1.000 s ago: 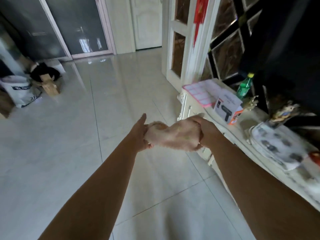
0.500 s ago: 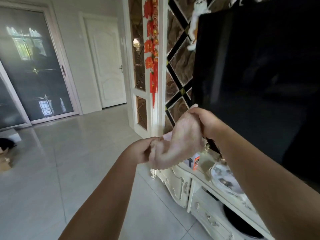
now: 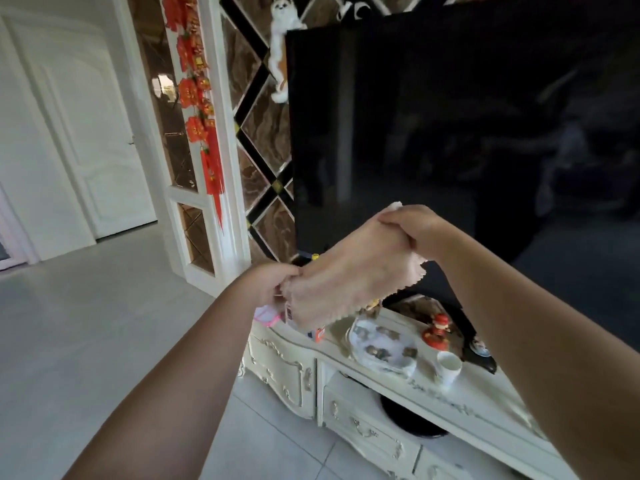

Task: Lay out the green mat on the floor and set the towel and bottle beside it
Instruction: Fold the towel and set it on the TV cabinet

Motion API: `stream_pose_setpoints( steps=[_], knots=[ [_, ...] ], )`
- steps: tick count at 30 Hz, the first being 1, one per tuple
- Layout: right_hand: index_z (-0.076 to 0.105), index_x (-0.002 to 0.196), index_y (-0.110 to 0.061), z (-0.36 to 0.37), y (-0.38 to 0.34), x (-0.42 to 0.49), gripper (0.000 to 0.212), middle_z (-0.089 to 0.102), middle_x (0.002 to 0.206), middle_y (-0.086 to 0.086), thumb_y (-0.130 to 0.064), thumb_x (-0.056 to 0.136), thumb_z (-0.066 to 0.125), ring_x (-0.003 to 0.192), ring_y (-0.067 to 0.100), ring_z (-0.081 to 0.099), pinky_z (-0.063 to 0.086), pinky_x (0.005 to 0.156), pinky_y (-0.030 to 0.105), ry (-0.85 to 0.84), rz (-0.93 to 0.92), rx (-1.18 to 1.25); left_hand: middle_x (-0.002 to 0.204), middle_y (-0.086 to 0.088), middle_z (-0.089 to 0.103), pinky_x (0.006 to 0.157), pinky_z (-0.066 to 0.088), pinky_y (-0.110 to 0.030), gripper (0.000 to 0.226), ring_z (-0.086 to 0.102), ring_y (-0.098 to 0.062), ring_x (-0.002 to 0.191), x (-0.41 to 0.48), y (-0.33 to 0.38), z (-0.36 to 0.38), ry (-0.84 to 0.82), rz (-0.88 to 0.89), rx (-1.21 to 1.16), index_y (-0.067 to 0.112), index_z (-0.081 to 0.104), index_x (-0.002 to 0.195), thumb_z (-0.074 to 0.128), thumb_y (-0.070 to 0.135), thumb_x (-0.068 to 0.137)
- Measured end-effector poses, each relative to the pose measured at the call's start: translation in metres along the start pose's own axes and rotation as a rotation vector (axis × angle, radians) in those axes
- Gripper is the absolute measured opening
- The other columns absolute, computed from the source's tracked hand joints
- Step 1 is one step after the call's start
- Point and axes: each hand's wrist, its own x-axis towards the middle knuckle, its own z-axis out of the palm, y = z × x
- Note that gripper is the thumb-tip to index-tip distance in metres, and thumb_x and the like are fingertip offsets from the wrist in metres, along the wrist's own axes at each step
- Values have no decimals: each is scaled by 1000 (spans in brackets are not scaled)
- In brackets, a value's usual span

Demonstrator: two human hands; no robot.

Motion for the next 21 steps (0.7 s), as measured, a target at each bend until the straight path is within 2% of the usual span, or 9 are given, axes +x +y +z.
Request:
stream_pose_setpoints(
  steps=[2,4,7,10,12,14,17,19,21],
  knots=[
    [61,114,-5,-16,8,17,35,62,110,16,-24,85,66,104,31,59,46,97,45,67,23,-32,56,-8,50,50,41,-24,25,47,-17,54,25,6,23,59,35,35,8,50,67,54,5,91],
    [61,115,-2,-34,17,38,37,62,111,18,-23,85,67,103,33,59,47,96,45,131,39,-46,45,-5,45,45,38,-22,31,44,-16,42,52,17,42,96,65,11,9,46,62,48,2,91],
    [58,115,1,-66,31,75,40,63,109,16,-22,84,68,94,30,62,52,89,41,214,99,-57,38,1,46,54,37,-23,28,43,-14,41,91,39,68,25,31,-120,13,46,66,42,8,92],
    [58,107,-1,-97,39,104,33,61,88,12,-22,84,70,69,22,57,50,64,32,271,153,-53,65,-5,54,61,37,-24,26,50,-20,60,121,66,90,-110,37,-249,15,56,77,37,11,95],
    [58,91,-5,-115,40,120,21,52,69,6,-20,84,70,59,19,48,44,60,31,301,177,-43,77,-7,59,62,40,-28,32,53,-25,70,139,85,105,-150,29,-286,17,61,83,32,9,94],
    [60,85,-7,-129,39,135,15,51,63,2,-18,84,70,63,19,51,50,68,34,314,179,-18,81,-8,60,64,41,-31,34,54,-26,73,157,102,119,-164,27,-280,14,62,86,30,6,90],
    [63,112,-3,-143,38,155,32,60,85,5,-19,84,69,92,22,61,49,96,43,346,132,5,77,-5,54,65,41,-29,27,51,-21,71,178,121,135,-187,73,-131,11,60,92,34,7,86],
    [58,123,-6,-150,36,165,42,61,100,7,-22,86,67,105,26,61,48,99,43,385,103,4,84,-6,54,71,44,-30,13,53,-18,79,189,133,146,-166,128,25,11,59,94,48,16,90],
    [58,122,-4,-157,35,173,39,64,113,12,-21,88,65,105,26,61,48,98,41,399,89,-3,98,-7,58,80,45,-31,21,54,-19,94,201,141,154,-113,197,160,9,60,104,60,24,90]
  ],
)
